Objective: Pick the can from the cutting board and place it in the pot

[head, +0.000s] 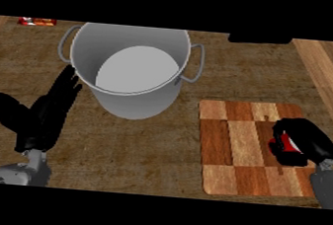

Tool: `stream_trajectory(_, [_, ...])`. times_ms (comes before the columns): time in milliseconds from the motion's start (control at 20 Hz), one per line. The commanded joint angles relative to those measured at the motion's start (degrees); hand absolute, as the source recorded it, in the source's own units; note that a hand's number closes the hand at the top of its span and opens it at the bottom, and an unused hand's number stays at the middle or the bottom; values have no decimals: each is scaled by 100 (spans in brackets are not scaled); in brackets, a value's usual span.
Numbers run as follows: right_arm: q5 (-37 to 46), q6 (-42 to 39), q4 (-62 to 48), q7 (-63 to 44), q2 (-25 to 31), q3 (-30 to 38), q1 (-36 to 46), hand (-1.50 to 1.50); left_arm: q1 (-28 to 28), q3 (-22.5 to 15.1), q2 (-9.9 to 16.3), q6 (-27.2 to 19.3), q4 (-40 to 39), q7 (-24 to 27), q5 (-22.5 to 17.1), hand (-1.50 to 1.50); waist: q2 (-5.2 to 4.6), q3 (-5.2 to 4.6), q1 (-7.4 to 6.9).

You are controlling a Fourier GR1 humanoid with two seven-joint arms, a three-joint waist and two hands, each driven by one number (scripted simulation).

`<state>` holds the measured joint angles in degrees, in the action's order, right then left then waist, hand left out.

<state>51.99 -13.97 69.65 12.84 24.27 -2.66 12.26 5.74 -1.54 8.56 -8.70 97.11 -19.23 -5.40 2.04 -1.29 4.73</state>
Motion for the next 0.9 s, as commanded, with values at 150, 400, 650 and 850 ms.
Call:
stream_trajectory(150, [520,1049,529,-2900,-1266,490,84,150,-100,25,30,9,32,-37,-13,0,52,44,43])
stream_trajectory(400, [1440,1546,1529,-4600,-2335,-92,453,150,51,-42,-40,-7,40,-93,-18,0,32,57,-108])
stream_trajectory(650, [2350,1410,2438,-6216,-2412,-1136,1393,150,59,-132,-47,123,-15,-6,-38,0,14,61,-416])
stream_trajectory(850, [2656,849,2896,-7653,-2421,-2142,2454,150,98,-323,-117,188,-57,59,39,0,-60,87,-623])
